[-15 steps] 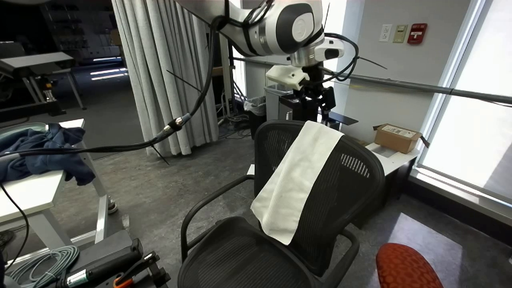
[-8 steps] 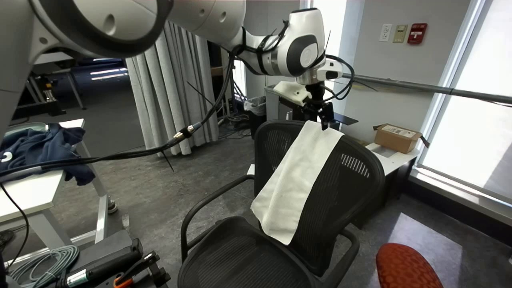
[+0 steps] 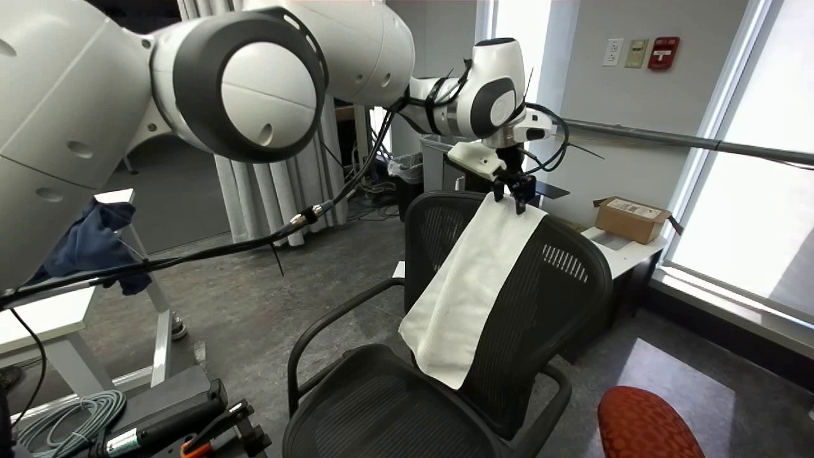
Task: Move the towel from the backrest to the seat of the chair
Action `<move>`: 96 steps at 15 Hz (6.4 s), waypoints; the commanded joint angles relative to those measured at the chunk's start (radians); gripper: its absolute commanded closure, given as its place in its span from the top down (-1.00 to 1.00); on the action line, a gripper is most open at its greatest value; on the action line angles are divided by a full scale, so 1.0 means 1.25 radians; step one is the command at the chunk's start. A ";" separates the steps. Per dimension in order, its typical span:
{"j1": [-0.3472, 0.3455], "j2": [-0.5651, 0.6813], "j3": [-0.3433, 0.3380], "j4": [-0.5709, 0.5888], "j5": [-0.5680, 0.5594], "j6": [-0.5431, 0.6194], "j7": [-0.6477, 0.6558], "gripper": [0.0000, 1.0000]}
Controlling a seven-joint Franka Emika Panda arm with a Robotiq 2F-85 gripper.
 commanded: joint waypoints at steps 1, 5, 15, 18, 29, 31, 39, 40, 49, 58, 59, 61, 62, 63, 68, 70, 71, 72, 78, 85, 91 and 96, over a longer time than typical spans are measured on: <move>0.005 0.076 -0.013 0.136 0.014 -0.071 -0.008 -0.15; 0.006 0.100 -0.016 0.183 0.011 -0.110 -0.003 -0.72; -0.005 0.076 0.025 0.198 0.034 -0.186 -0.109 -0.95; -0.013 0.035 0.051 0.156 0.027 -0.184 -0.187 -0.95; 0.006 -0.039 0.078 0.122 0.003 -0.309 -0.408 -0.95; 0.006 -0.055 0.084 0.103 0.003 -0.304 -0.440 -0.95; 0.012 -0.077 0.080 0.067 0.005 -0.293 -0.479 -0.95; 0.013 -0.043 0.077 0.106 0.007 -0.294 -0.469 -0.80; 0.013 -0.049 0.077 0.096 0.007 -0.294 -0.469 -0.80; 0.014 -0.049 0.094 -0.064 0.016 -0.231 -0.489 -0.95; 0.010 -0.058 0.101 -0.116 0.018 -0.222 -0.500 -0.95; -0.001 -0.084 0.103 -0.220 0.013 -0.209 -0.521 -0.95; -0.004 -0.087 0.102 -0.261 0.010 -0.199 -0.526 -0.95; -0.004 -0.087 0.094 -0.298 0.002 -0.191 -0.523 -0.95; -0.005 -0.040 0.087 -0.315 -0.005 -0.177 -0.504 -0.80; -0.010 -0.046 0.087 -0.351 -0.006 -0.160 -0.504 -0.80; -0.010 -0.051 0.087 -0.358 -0.006 -0.159 -0.504 -0.80; -0.010 -0.055 0.087 -0.361 -0.006 -0.159 -0.504 -0.80; -0.011 -0.033 0.079 -0.345 -0.006 -0.165 -0.492 -0.95; -0.005 0.100 0.053 -0.323 -0.015 -0.193 -0.448 -0.95; -0.003 0.154 0.053 -0.309 -0.021 -0.213 -0.451 -0.95; -0.010 0.150 0.062 -0.328 -0.017 -0.202 -0.458 -0.80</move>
